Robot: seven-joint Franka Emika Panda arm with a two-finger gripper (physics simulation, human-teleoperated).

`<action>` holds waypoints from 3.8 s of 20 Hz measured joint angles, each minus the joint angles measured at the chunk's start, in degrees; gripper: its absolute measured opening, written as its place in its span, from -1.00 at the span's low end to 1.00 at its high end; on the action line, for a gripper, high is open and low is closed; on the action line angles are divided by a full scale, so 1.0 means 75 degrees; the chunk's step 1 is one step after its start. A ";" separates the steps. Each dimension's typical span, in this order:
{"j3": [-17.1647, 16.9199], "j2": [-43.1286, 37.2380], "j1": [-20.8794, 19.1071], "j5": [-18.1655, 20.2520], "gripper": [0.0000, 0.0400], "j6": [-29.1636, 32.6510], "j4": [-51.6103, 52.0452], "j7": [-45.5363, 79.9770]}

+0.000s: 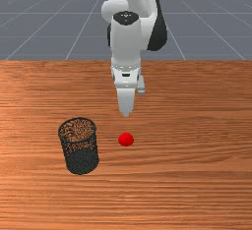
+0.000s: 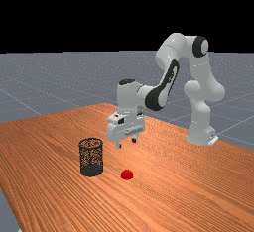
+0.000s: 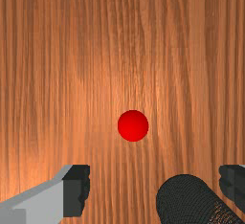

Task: Put the ball into the container

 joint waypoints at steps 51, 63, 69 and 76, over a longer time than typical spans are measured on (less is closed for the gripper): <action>-0.0079 0.1018 -0.0264 -0.0028 1.00 0.1125 -0.0584 -0.0465; -0.0100 0.1492 -0.0323 -0.0028 1.00 0.1273 -0.0370 -0.0515; -0.0113 0.1840 -0.0354 -0.0031 1.00 0.1260 -0.0147 -0.0540; -0.0118 0.2207 -0.0354 -0.0034 0.84 0.1372 0.0114 -0.0534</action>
